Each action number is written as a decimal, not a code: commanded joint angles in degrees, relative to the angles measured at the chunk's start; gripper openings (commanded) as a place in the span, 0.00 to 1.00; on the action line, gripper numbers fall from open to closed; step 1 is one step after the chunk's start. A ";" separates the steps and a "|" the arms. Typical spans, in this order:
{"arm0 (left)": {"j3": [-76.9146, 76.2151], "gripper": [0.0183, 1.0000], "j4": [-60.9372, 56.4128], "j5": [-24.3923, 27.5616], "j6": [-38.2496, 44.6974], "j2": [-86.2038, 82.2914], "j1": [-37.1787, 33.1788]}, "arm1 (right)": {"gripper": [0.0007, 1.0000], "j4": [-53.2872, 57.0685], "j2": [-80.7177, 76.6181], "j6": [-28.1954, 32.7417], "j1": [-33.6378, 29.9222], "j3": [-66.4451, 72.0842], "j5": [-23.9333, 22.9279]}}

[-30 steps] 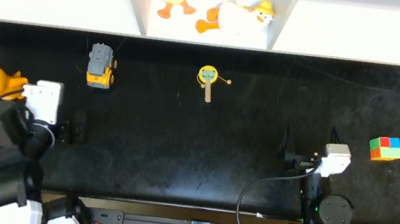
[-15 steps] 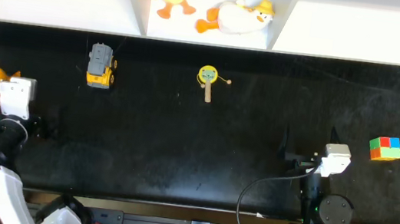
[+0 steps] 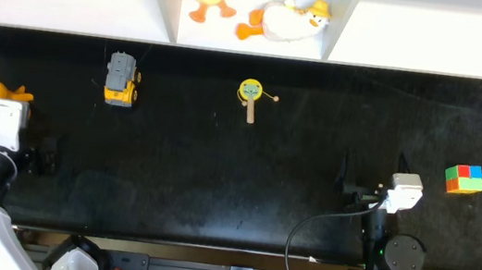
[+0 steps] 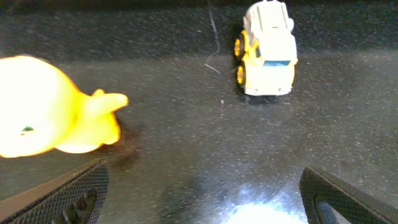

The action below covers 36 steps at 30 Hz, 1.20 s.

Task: Store Toys

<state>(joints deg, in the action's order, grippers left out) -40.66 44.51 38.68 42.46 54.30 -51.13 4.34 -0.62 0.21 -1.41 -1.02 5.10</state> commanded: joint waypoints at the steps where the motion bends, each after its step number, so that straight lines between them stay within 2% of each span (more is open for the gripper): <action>1: -5.51 1.00 2.86 -3.67 2.62 0.09 -2.49 | 1.00 -0.26 0.42 0.17 0.26 0.74 -0.24; 11: -7.76 1.00 2.03 -3.87 2.54 2.03 -11.39 | 0.99 -0.26 0.42 0.17 0.26 0.74 -0.24; 21: -14.03 1.00 2.16 -4.22 3.37 10.97 -11.50 | 1.00 -0.26 0.42 0.17 0.26 0.74 -0.24; 36: -14.49 1.00 -2.23 -4.33 4.22 15.91 -11.47 | 0.99 -0.28 0.42 0.17 0.26 0.74 -0.24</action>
<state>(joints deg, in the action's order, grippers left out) -53.41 42.83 34.02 45.25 70.17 -62.30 4.32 -0.62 0.23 -1.41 -1.02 5.10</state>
